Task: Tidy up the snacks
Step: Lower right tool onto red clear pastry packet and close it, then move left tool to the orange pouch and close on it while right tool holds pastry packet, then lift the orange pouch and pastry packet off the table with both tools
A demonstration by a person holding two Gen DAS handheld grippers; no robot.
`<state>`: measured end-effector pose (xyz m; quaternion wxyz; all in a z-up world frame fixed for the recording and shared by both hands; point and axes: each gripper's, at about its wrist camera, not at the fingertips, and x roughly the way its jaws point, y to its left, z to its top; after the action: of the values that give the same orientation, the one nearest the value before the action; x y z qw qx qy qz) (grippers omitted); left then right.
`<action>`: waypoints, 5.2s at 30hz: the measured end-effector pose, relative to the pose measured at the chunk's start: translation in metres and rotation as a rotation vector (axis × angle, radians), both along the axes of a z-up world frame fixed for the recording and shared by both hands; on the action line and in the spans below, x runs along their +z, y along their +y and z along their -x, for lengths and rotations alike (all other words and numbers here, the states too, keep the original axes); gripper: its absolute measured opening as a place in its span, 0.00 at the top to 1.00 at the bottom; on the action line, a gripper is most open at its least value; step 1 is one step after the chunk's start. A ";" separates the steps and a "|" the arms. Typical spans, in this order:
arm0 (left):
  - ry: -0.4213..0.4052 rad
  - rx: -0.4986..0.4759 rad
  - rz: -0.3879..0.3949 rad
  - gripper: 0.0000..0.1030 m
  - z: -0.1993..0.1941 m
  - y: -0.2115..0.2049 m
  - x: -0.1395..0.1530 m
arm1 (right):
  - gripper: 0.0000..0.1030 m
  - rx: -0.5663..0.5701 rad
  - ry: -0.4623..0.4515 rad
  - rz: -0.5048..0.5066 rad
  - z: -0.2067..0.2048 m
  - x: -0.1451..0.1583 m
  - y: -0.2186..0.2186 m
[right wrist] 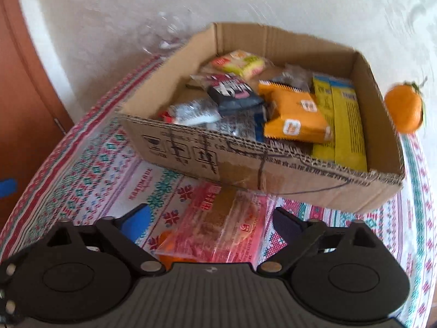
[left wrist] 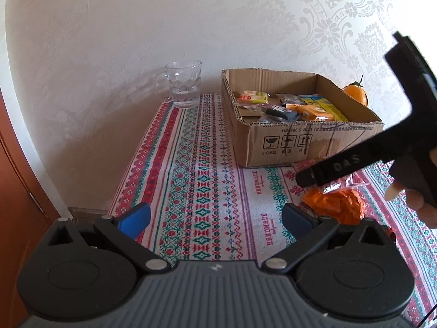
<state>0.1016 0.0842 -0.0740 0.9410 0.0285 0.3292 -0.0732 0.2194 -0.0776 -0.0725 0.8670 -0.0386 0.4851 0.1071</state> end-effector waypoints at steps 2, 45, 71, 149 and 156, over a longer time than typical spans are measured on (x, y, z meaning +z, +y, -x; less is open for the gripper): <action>0.005 -0.003 0.002 0.01 0.000 -0.001 -0.001 | 0.18 -0.023 0.022 -0.005 -0.003 -0.004 -0.002; 0.099 -0.245 -0.049 0.01 -0.020 -0.100 -0.003 | 0.01 0.021 -0.157 0.048 0.077 0.011 -0.085; 0.167 -0.154 -0.102 0.01 -0.031 -0.071 -0.021 | 0.00 0.132 -0.162 0.036 0.106 -0.024 -0.101; 0.113 -0.154 0.015 0.41 -0.020 -0.074 -0.010 | 0.39 0.076 -0.229 0.040 0.073 -0.012 -0.073; 0.144 -0.207 0.015 0.41 -0.018 -0.072 -0.002 | 0.39 0.100 -0.240 0.025 0.081 0.006 -0.074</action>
<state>0.1191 0.0126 -0.0757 0.9025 0.0497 0.3905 -0.1744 0.1387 -0.1520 -0.0669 0.9119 -0.0864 0.3765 0.1388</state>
